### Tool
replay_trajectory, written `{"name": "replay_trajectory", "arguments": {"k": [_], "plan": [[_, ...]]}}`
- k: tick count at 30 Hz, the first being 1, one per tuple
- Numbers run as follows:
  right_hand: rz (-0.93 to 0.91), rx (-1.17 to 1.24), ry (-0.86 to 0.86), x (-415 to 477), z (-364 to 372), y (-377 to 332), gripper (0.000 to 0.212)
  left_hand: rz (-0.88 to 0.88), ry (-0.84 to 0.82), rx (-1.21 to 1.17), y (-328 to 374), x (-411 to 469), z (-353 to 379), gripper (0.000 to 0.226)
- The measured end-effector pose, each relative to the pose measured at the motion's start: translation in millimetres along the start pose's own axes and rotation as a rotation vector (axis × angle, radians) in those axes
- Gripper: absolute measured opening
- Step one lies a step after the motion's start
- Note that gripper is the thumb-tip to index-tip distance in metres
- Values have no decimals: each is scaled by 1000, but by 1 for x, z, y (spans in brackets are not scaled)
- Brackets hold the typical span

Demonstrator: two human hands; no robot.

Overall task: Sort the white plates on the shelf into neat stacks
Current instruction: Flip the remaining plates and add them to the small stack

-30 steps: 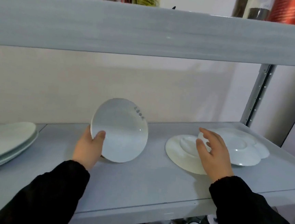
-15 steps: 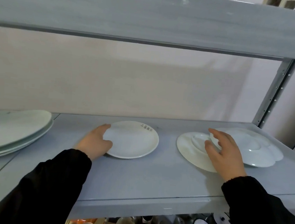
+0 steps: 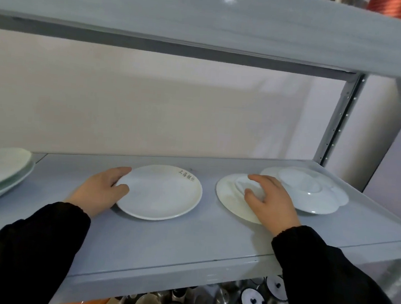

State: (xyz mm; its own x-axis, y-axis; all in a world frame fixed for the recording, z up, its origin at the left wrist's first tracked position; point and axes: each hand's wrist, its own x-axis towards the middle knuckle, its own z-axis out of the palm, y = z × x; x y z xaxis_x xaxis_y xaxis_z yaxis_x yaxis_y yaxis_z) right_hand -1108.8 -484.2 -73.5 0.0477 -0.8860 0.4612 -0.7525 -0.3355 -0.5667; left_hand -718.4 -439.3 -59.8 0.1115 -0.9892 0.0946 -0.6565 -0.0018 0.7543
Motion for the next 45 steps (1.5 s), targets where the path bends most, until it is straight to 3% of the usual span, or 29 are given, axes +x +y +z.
{"name": "replay_trajectory", "arguments": {"k": [5, 9, 12, 21, 24, 27, 31, 36, 42, 45], "plan": [[-8, -52, 34, -2, 0, 0, 39, 17, -24, -5, -3, 0, -1, 75], [-14, -155, 26, -1, -3, 4, 49, 34, 9, -82, -3, 1, 0, 61], [27, -368, -13, -2, -13, 17, 65, 17, 50, -82, 0, -1, 3, 52], [126, -539, -97, -13, -36, 35, 60, 68, 51, 22, 3, 4, 7, 43], [159, -558, -216, -8, -56, 41, 56, 42, 45, 54, 0, 6, 6, 47], [194, -677, -353, -1, -81, 53, 73, 48, 47, 71, -3, 8, 7, 51], [234, -707, -406, 5, -93, 62, 80, 46, 49, 76, -4, 9, 8, 50], [266, -656, -336, 7, -93, 66, 71, 68, 50, 78, -4, 10, 9, 49], [310, -765, -265, 14, -92, 71, 94, 73, 56, 80, -7, 12, 9, 48], [298, -803, -286, 18, -91, 64, 85, 59, 60, 79, -9, 13, 9, 48]]}}
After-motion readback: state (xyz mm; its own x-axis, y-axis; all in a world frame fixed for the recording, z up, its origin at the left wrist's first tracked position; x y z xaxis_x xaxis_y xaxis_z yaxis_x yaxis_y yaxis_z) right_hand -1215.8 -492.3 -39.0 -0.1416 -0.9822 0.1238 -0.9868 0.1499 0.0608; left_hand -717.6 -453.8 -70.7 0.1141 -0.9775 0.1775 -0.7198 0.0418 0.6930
